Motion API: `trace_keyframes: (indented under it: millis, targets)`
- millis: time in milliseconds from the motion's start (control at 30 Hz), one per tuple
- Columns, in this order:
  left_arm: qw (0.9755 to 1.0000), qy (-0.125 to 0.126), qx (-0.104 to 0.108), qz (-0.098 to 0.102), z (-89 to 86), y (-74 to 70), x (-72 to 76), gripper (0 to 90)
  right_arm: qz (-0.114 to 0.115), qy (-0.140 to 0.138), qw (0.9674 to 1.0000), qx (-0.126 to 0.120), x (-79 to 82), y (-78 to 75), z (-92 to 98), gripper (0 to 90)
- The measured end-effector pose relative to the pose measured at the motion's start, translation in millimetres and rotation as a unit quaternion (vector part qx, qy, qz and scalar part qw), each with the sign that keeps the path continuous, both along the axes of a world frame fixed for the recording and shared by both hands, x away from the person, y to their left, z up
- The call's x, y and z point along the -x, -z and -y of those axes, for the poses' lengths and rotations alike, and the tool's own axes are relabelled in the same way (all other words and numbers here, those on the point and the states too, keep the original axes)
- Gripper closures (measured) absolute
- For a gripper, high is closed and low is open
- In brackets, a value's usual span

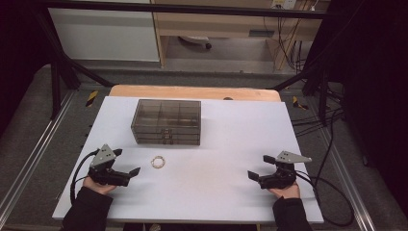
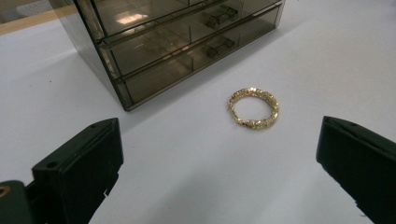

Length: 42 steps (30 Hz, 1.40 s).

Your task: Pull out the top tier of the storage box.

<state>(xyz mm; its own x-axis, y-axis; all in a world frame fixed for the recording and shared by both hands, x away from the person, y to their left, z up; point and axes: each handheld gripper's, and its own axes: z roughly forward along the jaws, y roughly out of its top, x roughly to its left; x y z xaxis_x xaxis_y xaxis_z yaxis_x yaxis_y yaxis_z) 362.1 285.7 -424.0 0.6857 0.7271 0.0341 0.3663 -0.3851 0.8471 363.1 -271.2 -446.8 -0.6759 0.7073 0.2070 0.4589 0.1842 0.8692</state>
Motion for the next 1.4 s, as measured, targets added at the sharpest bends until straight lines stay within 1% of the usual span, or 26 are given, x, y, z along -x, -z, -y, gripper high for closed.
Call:
trace_keyframes:
  millis: [67,133,167,200,233,267,333,400,467,500,600,667,700,767,800,867,900,933,967,1000,1133,1167,1300,1333,1367,1400]
  targets:
    - [1.0,0.002,-0.009,0.004,2.2,-1.7,-0.2,0.3,0.0,0.0,1.0,0.001,0.0,0.1,0.0,0.5]
    - [0.9999,0.003,-0.01,0.005,2.7,-2.3,0.0,0.4,-0.001,0.0,1.0,0.002,0.1,0.2,-0.2,0.5]
    - [0.9998,0.004,-0.015,0.01,3.9,-3.7,1.1,0.4,-0.001,0.0,1.0,0.002,0.1,0.3,-0.3,0.5]
    - [0.9998,0.004,-0.015,0.01,3.9,-3.7,1.1,0.5,-0.001,0.0,1.0,0.002,0.1,0.3,-0.3,0.5]
    - [0.9997,0.005,-0.021,0.014,4.8,-4.7,1.9,0.7,-0.001,-0.001,1.0,0.003,0.1,0.5,-0.4,0.5]
    - [0.9997,0.005,-0.021,0.014,4.8,-4.7,1.9,0.7,-0.001,-0.001,1.0,0.003,0.1,0.5,-0.4,0.5]
    - [0.9993,0.006,-0.03,0.021,6.2,-7.0,2.3,0.7,-0.001,-0.001,1.0,0.003,-0.1,0.6,-0.5,0.5]
    - [0.9992,0.008,-0.033,0.022,6.7,-7.7,2.4,0.7,-0.001,-0.001,1.0,0.004,0.0,0.6,-0.5,0.5]
    - [0.9986,0.011,-0.042,0.028,7.7,-9.3,2.8,0.7,-0.001,0.0,1.0,0.004,-0.1,0.6,-0.3,0.5]
    - [0.998,0.013,-0.051,0.034,8.7,-10.8,3.4,1.3,-0.001,0.0,1.0,0.003,0.0,0.7,-0.5,0.5]
    - [0.9975,0.016,-0.057,0.037,10.1,-11.9,4.1,1.9,-0.002,-0.001,1.0,0.004,-0.2,0.9,-0.7,0.5]
    - [0.996,0.023,-0.073,0.046,13.2,-13.9,5.4,2.1,-0.004,0.0,1.0,0.004,0.0,1.0,-1.0,0.5]
    - [0.996,0.023,-0.073,0.046,13.2,-13.9,5.4,2.1,-0.004,-0.001,1.0,0.005,0.0,1.1,-1.0,0.5]
    - [0.9948,0.027,-0.082,0.053,15.7,-15.4,5.6,2.1,-0.005,-0.001,1.0,0.006,0.0,1.2,-1.0,0.5]
    - [0.9948,0.027,-0.082,0.053,15.7,-15.4,5.6,2.1,-0.005,-0.001,1.0,0.006,0.0,1.2,-1.0,0.5]
    - [0.9936,0.031,-0.093,0.056,17.6,-16.5,5.1,2.4,-0.004,-0.001,1.0,0.007,-0.2,1.2,-0.9,0.5]
    - [0.9922,0.031,-0.103,0.063,19.6,-17.1,5.1,2.4,-0.005,0.0,1.0,0.007,-0.2,1.3,-1.0,0.5]
    - [0.9922,0.031,-0.103,0.063,19.6,-17.1,5.1,2.5,-0.005,0.0,1.0,0.007,-0.2,1.3,-1.0,0.5]
    - [0.991,0.033,-0.11,0.069,21.2,-17.7,5.1,2.5,-0.004,0.0,1.0,0.007,-0.1,1.3,-1.2,0.5]
    - [0.991,0.033,-0.11,0.069,21.2,-17.7,5.1,2.8,-0.004,0.0,1.0,0.007,-0.1,1.3,-1.2,0.5]
    - [0.9868,0.035,-0.135,0.082,28.1,-18.9,4.1,2.8,-0.004,0.001,1.0,0.007,0.0,1.3,-1.1,0.5]
    - [0.9868,0.035,-0.135,0.082,28.1,-18.9,4.1,2.8,-0.004,0.001,1.0,0.007,0.0,1.3,-1.1,0.5]
    - [0.9816,0.04,-0.158,0.099,36.0,-19.8,3.6,2.9,-0.003,0.001,1.0,0.007,0.1,1.2,-1.1,0.5]
    - [0.9816,0.04,-0.158,0.099,36.0,-19.8,3.6,2.9,-0.003,0.001,1.0,0.007,0.1,1.2,-1.1,0.5]
    - [0.9798,0.042,-0.165,0.104,39.0,-20.1,3.2,2.8,-0.003,0.001,1.0,0.008,0.0,1.3,-1.1,0.5]
    - [0.9798,0.042,-0.165,0.104,39.0,-20.1,3.2,2.9,-0.003,0.001,1.0,0.008,0.0,1.3,-1.1,0.5]
